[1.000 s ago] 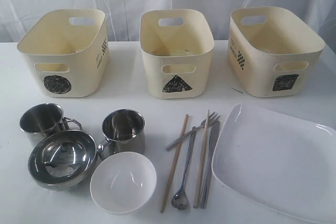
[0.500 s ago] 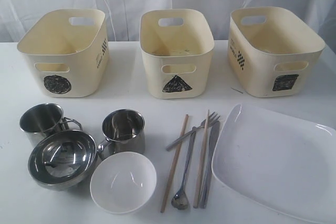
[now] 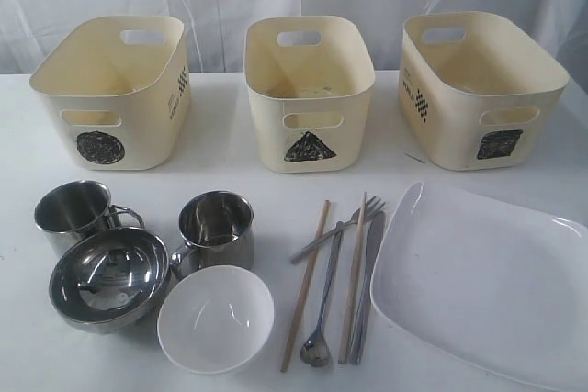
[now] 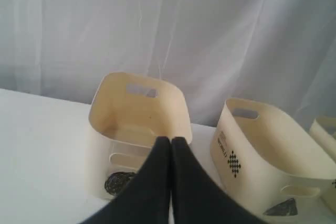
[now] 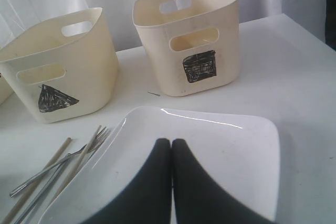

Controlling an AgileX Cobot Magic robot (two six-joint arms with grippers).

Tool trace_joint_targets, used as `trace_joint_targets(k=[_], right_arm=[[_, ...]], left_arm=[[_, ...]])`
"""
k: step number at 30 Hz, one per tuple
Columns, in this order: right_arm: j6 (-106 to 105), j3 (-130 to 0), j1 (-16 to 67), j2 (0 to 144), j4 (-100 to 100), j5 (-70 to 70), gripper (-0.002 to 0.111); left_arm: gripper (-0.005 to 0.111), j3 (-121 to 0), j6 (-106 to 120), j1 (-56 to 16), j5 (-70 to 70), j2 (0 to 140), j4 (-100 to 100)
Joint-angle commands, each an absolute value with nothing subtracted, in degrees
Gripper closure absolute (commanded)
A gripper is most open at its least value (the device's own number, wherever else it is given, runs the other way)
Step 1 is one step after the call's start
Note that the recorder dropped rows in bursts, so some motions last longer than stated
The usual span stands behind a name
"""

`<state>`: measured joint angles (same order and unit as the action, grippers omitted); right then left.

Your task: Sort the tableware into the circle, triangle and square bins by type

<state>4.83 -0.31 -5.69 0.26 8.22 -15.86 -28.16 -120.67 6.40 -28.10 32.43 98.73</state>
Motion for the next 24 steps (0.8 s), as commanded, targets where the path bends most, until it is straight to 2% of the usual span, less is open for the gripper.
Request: trace_joint_targets(k=[1, 8, 19, 24], right_arm=[[4.92, 0.00, -5.53, 0.00, 8.08, -15.38, 0.108], [4.92, 0.00, -5.53, 0.00, 8.08, -15.38, 0.108], [4.92, 0.00, -5.53, 0.00, 8.08, -15.38, 0.108], [4.92, 0.00, -5.53, 0.00, 8.08, -15.38, 0.108]], left_arm=[[0.107, -30.79, -116.59, 6.41, -27.36, 40.53, 99.95], [0.107, -32.12, -104.89, 6.41, -20.42, 52.89, 99.95], [0.107, -32.12, -104.91, 6.41, -24.41, 67.05, 99.95], [0.107, -37.43, -105.18, 6.41, -39.22, 67.34, 99.95]])
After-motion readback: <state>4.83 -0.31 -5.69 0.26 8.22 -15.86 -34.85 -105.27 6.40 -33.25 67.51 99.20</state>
